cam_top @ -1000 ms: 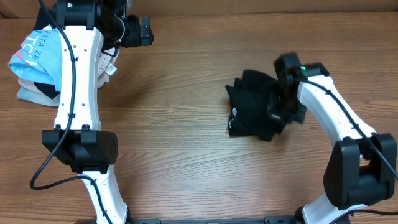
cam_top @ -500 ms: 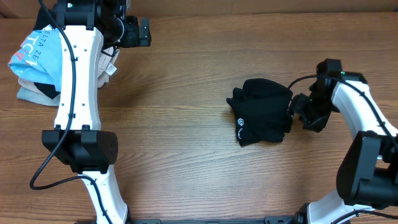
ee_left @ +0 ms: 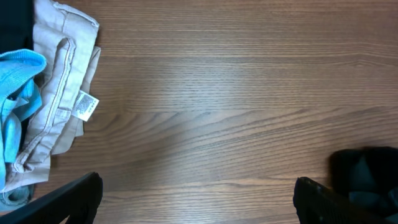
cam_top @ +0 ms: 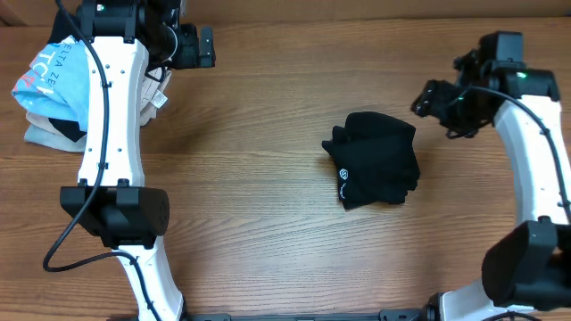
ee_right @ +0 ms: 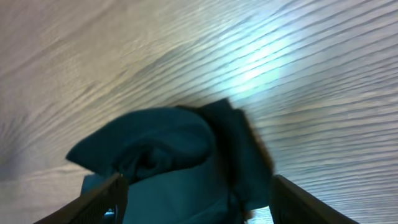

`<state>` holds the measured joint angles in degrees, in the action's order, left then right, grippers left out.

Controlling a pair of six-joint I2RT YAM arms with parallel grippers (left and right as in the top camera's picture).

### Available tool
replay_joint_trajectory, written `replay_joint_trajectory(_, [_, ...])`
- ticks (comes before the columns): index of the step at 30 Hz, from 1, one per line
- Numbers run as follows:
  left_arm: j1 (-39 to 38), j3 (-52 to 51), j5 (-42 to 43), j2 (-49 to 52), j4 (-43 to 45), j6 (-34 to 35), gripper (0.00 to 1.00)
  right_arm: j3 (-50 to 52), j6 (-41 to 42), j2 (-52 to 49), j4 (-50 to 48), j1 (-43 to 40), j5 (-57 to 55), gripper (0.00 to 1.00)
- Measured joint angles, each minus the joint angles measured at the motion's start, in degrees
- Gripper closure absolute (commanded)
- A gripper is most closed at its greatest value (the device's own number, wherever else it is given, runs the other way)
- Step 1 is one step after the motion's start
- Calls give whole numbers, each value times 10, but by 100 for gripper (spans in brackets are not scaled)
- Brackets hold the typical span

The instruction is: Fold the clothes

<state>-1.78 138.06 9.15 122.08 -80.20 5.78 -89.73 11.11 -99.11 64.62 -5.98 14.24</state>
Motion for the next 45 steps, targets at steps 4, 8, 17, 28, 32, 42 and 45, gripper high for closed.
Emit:
replay_joint_trajectory(4, [0,0,0,0,-3,0,0,0,0,-30,7,49,3,21])
replay_joint_trajectory(8, [0,0,-4,0,-9,0,0,0,11,-70,14,95,-16,21])
replay_joint_trajectory(17, [0,0,-26,0,-21,0,0,1,35,-87,70,131,-109,27])
replay_joint_trajectory(28, [0,0,-28,0,-24,0,0,1,40,-87,54,131,-151,21])
replay_joint_trajectory(32, [0,0,-30,0,-25,0,0,1,47,-87,31,131,-150,21])
replay_joint_trajectory(42, [0,0,-30,0,-25,0,0,1,61,-99,55,131,-144,25])
replay_joint_trajectory(45, [0,0,-30,0,-25,0,0,1,63,-110,55,131,-144,34])
